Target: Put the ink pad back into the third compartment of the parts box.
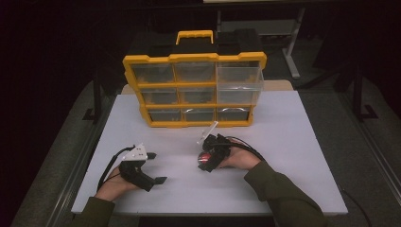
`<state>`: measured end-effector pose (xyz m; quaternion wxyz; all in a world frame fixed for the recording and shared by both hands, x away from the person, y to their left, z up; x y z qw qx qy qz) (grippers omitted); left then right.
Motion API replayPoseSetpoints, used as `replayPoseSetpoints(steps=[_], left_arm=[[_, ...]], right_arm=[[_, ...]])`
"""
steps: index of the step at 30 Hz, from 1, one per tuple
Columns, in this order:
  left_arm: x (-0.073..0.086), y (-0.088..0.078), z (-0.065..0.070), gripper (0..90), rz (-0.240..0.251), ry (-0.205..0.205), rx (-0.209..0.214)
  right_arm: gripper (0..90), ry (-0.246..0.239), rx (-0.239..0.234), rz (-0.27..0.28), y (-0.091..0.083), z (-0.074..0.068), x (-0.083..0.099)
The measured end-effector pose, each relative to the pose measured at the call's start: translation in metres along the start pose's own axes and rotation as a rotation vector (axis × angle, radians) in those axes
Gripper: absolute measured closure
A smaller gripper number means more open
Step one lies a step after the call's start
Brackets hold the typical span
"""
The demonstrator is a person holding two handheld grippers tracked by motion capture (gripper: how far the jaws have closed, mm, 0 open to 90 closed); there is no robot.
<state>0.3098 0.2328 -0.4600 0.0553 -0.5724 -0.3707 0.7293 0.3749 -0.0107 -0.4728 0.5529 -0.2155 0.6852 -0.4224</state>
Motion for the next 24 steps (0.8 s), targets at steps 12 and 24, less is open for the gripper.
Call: replayPoseSetpoints(steps=[12,24], left_arm=[[0.0001,0.0001,0.0000,0.0,-0.001,0.001,-0.001],[-0.0001,-0.0002,-0.0001,0.0,0.000,0.001,-0.002]], right_arm=[[20.1,-0.023,0.004,-0.014,-0.0005,-0.0012,0.0012],[28.5,-0.035,0.012,-0.013,-0.0024,-0.0037,0.0015]])
Point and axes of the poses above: each handheld gripper's, and its own axes: y roughly forward along the jaws, x roughly out of its underside, z roughly to its right, the point moved 4 cm from there along y, roughly forward along the jaws, and after that the axes turned 3 degrees about z, right-handed, at the moved point
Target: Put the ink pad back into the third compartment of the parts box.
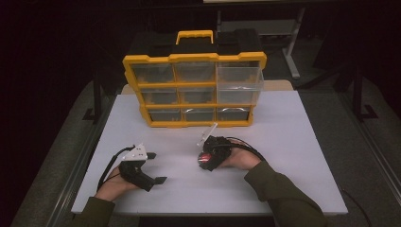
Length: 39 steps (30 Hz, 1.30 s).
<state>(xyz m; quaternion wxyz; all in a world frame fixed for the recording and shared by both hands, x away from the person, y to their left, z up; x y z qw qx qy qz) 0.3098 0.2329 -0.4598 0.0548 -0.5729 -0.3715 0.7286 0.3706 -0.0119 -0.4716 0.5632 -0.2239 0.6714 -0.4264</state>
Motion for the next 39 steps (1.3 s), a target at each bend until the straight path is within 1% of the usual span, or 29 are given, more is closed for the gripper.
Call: replayPoseSetpoints(steps=[5,8,9,13,18,22,30,31,33,34,39], left_arm=[[0.000,0.000,0.000,0.0,0.002,-0.001,0.001],[0.000,-0.001,0.000,0.0,0.002,-0.001,0.002],[0.000,-0.001,0.000,0.0,0.003,-0.001,0.002],[0.000,-0.001,0.000,0.0,0.003,-0.002,0.000],[0.000,-0.001,0.000,0.0,0.003,-0.001,0.001],[0.000,-0.001,-0.001,0.0,0.003,-0.002,-0.001],[0.000,-0.001,-0.001,0.0,0.003,-0.003,-0.001],[0.000,-0.001,-0.001,0.0,0.002,-0.003,-0.001],[0.000,-0.001,-0.001,0.0,0.002,-0.004,-0.001],[0.000,-0.001,-0.001,0.0,0.002,-0.004,-0.001],[0.000,-0.001,-0.001,0.0,0.002,-0.005,-0.003]], right_arm=[[28.6,-0.010,0.001,0.002,-0.001,0.001,0.000],[28.7,0.009,0.005,-0.001,-0.004,0.000,0.001],[28.6,0.004,0.007,0.003,-0.006,0.001,0.001],[28.7,0.019,0.012,0.010,-0.012,0.002,0.002],[28.7,0.022,0.022,0.013,-0.020,0.006,0.006],[28.7,0.043,0.028,0.016,-0.028,0.008,0.011],[28.7,0.053,0.039,0.024,-0.039,0.012,0.020],[28.7,0.066,0.040,0.022,-0.042,0.012,0.021],[28.7,0.060,0.043,0.025,-0.045,0.014,0.024],[28.7,0.070,0.044,0.023,-0.047,0.014,0.025],[28.7,0.081,0.048,0.028,-0.055,0.017,0.031]])
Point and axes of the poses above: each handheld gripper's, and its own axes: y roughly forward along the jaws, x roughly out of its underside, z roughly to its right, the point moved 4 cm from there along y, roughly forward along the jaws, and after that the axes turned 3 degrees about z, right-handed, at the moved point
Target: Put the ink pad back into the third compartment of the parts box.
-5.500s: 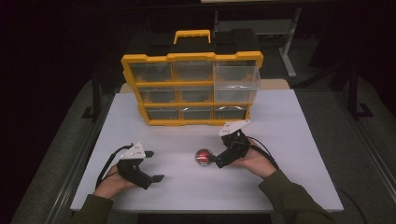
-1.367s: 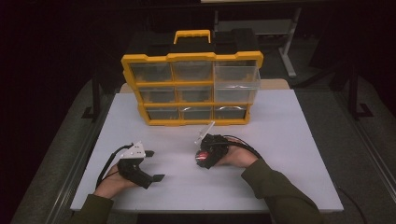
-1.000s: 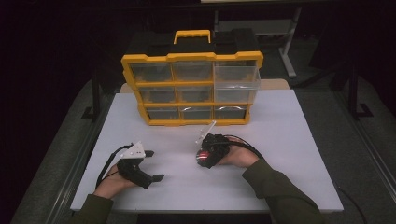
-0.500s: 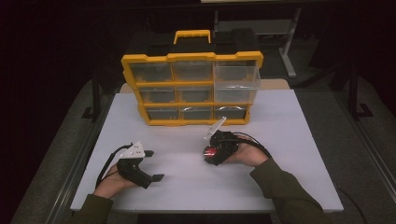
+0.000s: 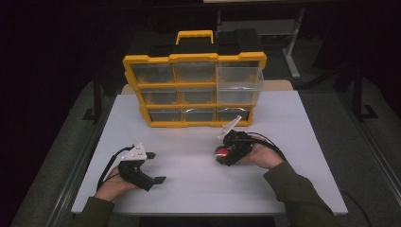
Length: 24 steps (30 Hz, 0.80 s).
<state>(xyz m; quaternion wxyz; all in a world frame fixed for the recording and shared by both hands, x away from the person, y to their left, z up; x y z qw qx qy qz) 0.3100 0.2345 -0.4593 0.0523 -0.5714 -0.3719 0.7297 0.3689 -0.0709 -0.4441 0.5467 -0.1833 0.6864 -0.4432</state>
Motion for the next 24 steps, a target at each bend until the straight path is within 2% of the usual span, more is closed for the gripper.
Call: replayPoseSetpoints(steps=[12,24], left_arm=[[0.000,0.000,0.000,0.0,-0.002,0.000,0.000],[0.000,0.000,-0.001,0.0,0.002,-0.006,0.001]], right_arm=[[28.7,0.042,0.013,0.010,-0.021,0.010,0.014],[28.8,0.085,0.057,0.026,-0.052,0.025,0.029]])
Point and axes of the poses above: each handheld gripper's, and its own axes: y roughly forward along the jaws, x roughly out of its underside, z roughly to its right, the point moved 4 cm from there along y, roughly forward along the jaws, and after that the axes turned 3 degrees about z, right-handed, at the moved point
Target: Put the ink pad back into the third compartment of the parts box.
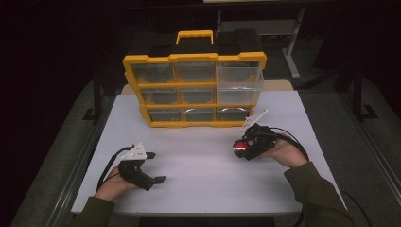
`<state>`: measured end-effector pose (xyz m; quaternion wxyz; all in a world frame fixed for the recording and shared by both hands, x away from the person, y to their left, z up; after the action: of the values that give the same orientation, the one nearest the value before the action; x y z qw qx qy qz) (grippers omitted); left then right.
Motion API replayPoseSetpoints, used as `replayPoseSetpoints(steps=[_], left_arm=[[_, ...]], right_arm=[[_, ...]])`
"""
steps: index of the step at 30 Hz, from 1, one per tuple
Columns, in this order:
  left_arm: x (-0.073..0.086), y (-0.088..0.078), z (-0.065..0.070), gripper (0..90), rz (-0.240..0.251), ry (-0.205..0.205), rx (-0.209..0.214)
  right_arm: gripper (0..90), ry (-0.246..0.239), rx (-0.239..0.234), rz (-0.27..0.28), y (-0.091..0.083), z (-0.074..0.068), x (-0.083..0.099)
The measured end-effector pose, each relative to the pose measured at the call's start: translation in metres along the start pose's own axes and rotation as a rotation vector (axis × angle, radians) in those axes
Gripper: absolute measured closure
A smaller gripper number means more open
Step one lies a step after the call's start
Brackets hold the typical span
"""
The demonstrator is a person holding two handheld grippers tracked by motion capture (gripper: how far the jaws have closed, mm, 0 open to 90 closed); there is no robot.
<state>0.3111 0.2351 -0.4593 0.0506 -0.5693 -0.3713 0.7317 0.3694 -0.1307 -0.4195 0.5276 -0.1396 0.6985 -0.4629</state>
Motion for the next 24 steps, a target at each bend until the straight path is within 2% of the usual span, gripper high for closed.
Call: replayPoseSetpoints(steps=[8,15,24], left_arm=[[0.000,0.000,0.001,0.0,-0.001,0.003,0.000],[0.000,0.000,0.001,0.0,0.004,0.000,0.002],[-0.001,0.000,0.001,0.0,0.004,0.000,0.000]], right_arm=[[28.8,0.002,0.006,-0.008,-0.019,0.006,0.003],[28.8,0.036,0.010,-0.009,-0.036,0.013,0.002],[28.8,0.048,0.015,-0.013,-0.059,0.021,-0.004]])
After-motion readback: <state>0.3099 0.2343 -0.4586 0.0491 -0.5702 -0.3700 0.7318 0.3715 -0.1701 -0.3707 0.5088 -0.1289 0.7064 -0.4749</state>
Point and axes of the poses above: each handheld gripper's, and its own axes: y roughly forward along the jaws, x roughly out of its underside, z roughly to its right, the point moved 4 cm from there along y, roughly forward along the jaws, and after that the axes turned 3 degrees about z, right-handed, at the moved point
